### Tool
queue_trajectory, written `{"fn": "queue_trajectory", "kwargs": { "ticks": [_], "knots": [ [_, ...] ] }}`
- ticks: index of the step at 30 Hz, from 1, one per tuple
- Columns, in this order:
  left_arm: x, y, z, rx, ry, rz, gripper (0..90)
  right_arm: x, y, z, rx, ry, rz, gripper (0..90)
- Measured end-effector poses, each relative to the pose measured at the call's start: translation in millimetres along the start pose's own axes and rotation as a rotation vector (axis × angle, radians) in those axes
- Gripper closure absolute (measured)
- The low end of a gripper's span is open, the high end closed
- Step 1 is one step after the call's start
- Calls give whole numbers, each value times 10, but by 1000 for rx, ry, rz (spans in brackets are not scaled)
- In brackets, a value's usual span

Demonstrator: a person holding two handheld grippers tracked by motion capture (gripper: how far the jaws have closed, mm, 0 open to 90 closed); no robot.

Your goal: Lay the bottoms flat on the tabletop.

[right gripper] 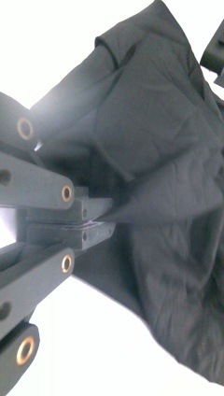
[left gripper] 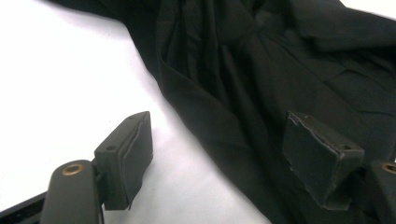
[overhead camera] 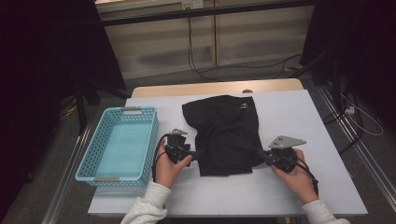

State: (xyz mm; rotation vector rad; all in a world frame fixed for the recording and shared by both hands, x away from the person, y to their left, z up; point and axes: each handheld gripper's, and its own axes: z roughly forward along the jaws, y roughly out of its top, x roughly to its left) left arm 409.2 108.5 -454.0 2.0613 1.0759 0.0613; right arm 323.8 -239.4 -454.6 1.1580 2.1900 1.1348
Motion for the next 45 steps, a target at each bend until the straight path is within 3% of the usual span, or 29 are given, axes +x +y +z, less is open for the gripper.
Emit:
{"fn": "queue_trajectory", "kwargs": {
  "ticks": [7,10,12,16,22,26,29,31,35,40,45],
  "knots": [
    [-33,-7,56,7,-2,1,285,-174,-152,-161,7,-23,37,881],
    [-66,0,77,18,-34,-2,338,-149,-152,-157,11,-30,30,799],
    [-92,1,91,21,-34,2,358,-123,-133,-147,8,-37,24,713],
    [-123,-7,109,28,-63,-12,451,-86,-72,-125,-12,-48,14,575],
    [-162,-29,130,51,-102,-53,659,-3,3,-23,-10,-36,-7,548],
    [-192,-38,158,63,-115,-72,769,36,28,20,-6,-45,-21,583],
    [-196,-35,162,80,-120,-84,853,36,27,29,-7,-51,-21,661],
    [-183,-18,140,96,-120,-89,863,30,23,26,-9,-43,-19,709],
    [-81,36,-8,67,-113,-122,866,17,3,21,4,-28,-26,874],
    [78,99,-239,11,-70,-149,866,-67,-25,-42,10,-40,-9,898],
    [151,112,-327,-5,-53,-170,864,-135,-73,-99,17,-48,7,897]
  ]
}}
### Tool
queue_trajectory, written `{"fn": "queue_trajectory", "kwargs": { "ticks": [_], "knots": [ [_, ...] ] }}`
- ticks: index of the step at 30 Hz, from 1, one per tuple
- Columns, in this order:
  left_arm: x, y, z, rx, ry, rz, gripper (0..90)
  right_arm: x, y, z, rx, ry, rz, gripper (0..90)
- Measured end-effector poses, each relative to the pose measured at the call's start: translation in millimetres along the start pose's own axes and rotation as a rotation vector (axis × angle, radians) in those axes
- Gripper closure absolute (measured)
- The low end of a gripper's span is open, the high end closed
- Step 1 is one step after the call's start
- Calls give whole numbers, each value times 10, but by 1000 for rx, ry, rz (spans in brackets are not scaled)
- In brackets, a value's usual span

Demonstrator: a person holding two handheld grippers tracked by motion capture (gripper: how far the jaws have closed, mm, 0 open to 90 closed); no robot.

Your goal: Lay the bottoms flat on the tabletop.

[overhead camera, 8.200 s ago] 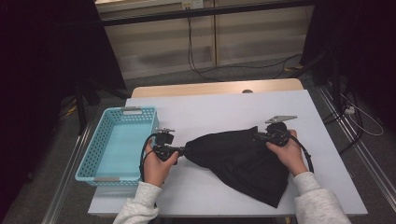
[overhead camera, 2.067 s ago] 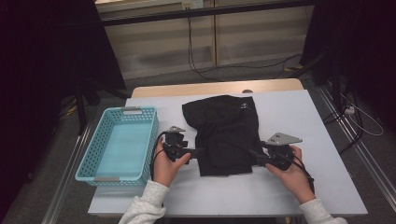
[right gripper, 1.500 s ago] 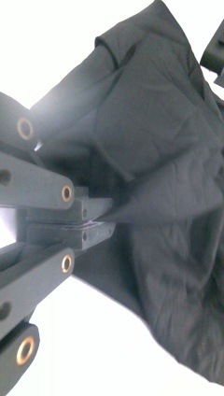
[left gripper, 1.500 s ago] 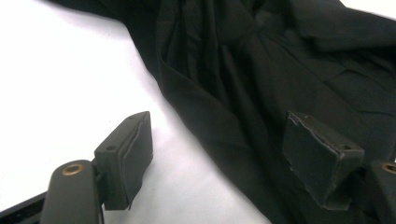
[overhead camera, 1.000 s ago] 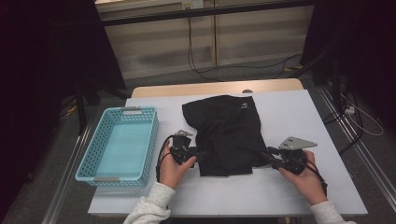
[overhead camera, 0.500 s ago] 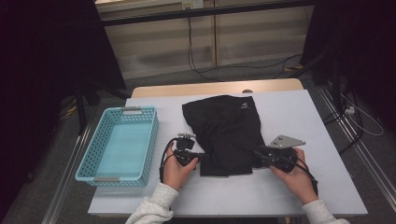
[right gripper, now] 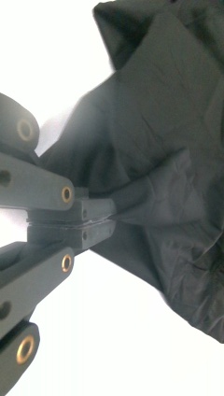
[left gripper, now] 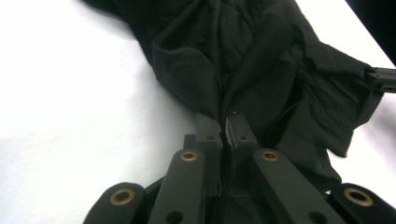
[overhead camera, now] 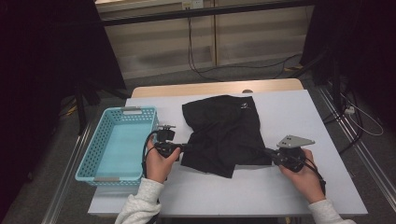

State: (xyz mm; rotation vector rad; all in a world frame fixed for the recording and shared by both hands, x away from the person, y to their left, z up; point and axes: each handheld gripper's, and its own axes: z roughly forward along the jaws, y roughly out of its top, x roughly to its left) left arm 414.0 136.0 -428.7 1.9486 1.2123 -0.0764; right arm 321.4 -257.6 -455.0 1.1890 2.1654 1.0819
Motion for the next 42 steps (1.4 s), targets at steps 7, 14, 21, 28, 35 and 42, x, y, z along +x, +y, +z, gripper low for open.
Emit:
{"fn": "queue_trajectory", "kwargs": {
  "ticks": [7,14,21,28,35,42],
  "knots": [
    [-7,-22,50,26,33,21,861,-30,-14,-14,3,-16,25,831],
    [-13,-35,94,26,31,37,756,45,85,73,-22,-22,11,642],
    [-52,-43,137,-2,60,98,455,163,205,232,-23,-11,-4,510],
    [-81,-74,204,14,67,125,328,219,249,371,-13,-37,-20,549],
    [-97,-75,202,14,72,136,290,199,249,426,-24,-44,-31,891],
    [-110,-64,177,8,68,144,282,222,235,347,-35,17,-29,900]
  ]
}}
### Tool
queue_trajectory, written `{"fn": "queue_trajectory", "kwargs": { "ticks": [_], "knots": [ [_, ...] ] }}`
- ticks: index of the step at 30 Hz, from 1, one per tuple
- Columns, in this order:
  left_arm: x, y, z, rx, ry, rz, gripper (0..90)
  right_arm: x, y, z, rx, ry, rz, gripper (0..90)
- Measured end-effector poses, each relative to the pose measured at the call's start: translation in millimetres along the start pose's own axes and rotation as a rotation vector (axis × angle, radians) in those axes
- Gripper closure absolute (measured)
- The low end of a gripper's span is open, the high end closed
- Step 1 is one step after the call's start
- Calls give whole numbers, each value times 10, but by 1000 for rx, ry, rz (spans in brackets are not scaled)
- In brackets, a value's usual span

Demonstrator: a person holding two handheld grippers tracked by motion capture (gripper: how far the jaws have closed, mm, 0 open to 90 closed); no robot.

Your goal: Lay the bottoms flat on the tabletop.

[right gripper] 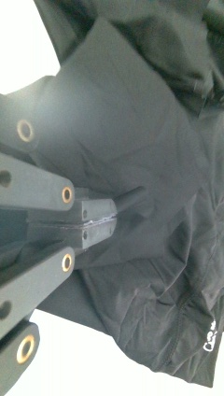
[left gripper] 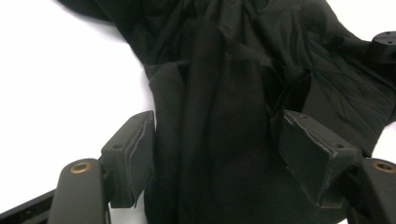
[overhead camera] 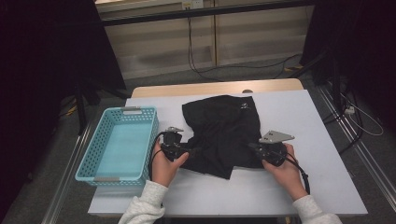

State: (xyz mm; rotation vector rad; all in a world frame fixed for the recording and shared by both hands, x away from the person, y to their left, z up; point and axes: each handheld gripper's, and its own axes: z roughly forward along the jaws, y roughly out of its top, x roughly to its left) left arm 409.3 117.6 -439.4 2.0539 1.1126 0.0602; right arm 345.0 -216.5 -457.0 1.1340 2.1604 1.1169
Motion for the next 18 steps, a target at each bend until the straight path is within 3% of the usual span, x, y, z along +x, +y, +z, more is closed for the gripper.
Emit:
{"fn": "queue_trajectory", "kwargs": {
  "ticks": [6,9,11,18],
  "knots": [
    [-29,-6,-15,-6,1,-1,275,-17,-74,-192,-28,35,35,900],
    [-54,-1,-23,-7,-7,-2,271,-38,-127,-305,-34,29,27,900],
    [-69,2,-27,-10,-9,1,266,-66,-172,-367,-43,28,47,900],
    [-90,6,-15,-5,-6,9,255,-123,-328,-489,-15,18,70,900]
  ]
}}
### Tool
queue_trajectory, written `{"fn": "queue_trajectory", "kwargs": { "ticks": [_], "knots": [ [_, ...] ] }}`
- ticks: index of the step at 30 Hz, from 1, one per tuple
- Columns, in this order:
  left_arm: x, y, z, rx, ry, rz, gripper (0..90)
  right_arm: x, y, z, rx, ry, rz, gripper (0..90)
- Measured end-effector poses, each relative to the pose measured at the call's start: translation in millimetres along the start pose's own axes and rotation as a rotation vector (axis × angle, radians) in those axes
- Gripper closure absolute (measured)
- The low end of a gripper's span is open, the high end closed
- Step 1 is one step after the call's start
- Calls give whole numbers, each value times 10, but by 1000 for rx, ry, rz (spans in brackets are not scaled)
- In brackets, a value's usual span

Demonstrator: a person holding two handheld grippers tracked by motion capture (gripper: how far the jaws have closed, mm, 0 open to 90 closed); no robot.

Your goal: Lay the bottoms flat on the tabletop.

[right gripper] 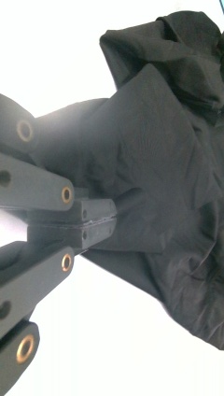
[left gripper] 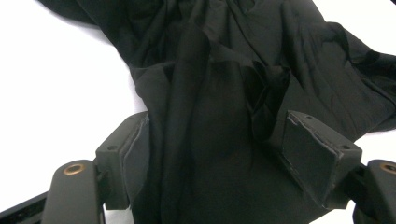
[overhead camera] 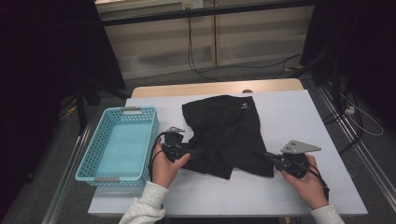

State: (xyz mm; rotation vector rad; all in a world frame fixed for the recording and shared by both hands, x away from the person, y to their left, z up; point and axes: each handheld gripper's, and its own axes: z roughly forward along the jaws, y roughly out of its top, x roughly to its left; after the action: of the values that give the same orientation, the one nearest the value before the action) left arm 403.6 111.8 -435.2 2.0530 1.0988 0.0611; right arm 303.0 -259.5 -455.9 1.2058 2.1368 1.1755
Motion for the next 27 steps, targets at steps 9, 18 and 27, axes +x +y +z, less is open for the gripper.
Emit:
{"fn": "queue_trajectory", "kwargs": {
  "ticks": [9,18,27],
  "knots": [
    [1,19,-8,-1,0,4,245,-15,-2,-1,7,-35,17,678],
    [-24,21,-33,-8,4,11,227,6,170,235,13,-62,-2,507],
    [-67,43,-81,-24,4,27,229,-173,200,275,23,-100,36,443]
  ]
}}
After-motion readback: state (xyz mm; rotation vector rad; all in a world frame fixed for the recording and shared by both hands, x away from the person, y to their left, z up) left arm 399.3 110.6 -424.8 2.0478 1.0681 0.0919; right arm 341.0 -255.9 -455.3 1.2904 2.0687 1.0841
